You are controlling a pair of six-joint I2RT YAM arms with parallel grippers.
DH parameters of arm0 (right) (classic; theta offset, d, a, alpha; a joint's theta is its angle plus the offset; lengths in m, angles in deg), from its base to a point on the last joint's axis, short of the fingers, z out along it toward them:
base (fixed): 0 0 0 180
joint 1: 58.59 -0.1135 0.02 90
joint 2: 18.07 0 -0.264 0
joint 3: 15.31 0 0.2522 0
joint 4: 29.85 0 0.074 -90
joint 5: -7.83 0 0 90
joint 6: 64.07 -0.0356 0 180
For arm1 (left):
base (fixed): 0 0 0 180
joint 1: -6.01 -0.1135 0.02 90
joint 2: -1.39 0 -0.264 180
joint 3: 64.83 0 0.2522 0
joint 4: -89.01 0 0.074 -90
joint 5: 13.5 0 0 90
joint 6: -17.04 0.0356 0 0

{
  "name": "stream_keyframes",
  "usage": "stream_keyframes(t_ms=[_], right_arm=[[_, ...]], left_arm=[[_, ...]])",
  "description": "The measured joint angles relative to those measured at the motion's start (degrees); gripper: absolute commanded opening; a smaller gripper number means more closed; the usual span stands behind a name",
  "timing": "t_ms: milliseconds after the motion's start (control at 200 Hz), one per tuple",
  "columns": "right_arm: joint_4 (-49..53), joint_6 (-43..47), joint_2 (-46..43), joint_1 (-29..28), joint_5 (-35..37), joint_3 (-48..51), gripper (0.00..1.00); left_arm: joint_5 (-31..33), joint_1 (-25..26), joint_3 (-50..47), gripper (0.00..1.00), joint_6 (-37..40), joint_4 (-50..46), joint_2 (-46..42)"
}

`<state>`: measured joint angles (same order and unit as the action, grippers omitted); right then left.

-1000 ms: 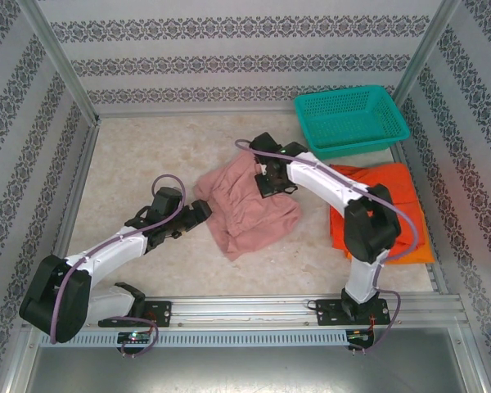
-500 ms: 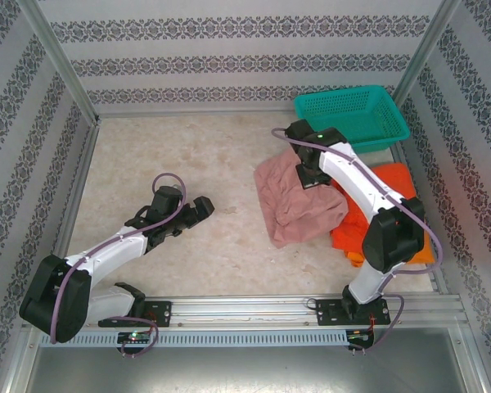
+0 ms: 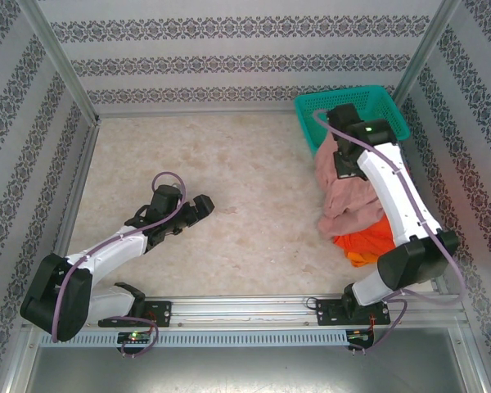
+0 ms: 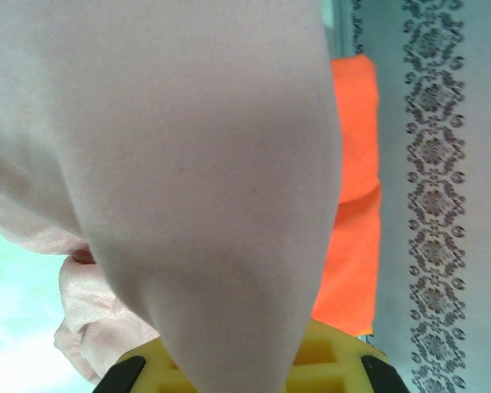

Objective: Fold and stack the shorts

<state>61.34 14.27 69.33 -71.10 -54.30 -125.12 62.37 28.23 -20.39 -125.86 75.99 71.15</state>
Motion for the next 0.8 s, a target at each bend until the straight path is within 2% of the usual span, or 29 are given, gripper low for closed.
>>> stream_keyframes(t_ms=[295, 594, 799], right_arm=[[-1.9, 4.2, -2.6, 10.7, 0.3, 1.0, 0.0], [-9.3, 9.8, 1.9, 18.2, 2.3, 7.6, 0.0], [-15.9, 13.0, 4.0, 20.9, 4.8, 13.9, 0.12]], left_arm=[[-0.4, -0.2, 0.7, 1.0, 0.2, 0.0, 0.0], [-0.4, -0.2, 1.1, 1.0, 0.4, -0.3, 0.7], [-0.4, -0.5, 1.9, 1.0, 1.1, -0.3, 0.8]])
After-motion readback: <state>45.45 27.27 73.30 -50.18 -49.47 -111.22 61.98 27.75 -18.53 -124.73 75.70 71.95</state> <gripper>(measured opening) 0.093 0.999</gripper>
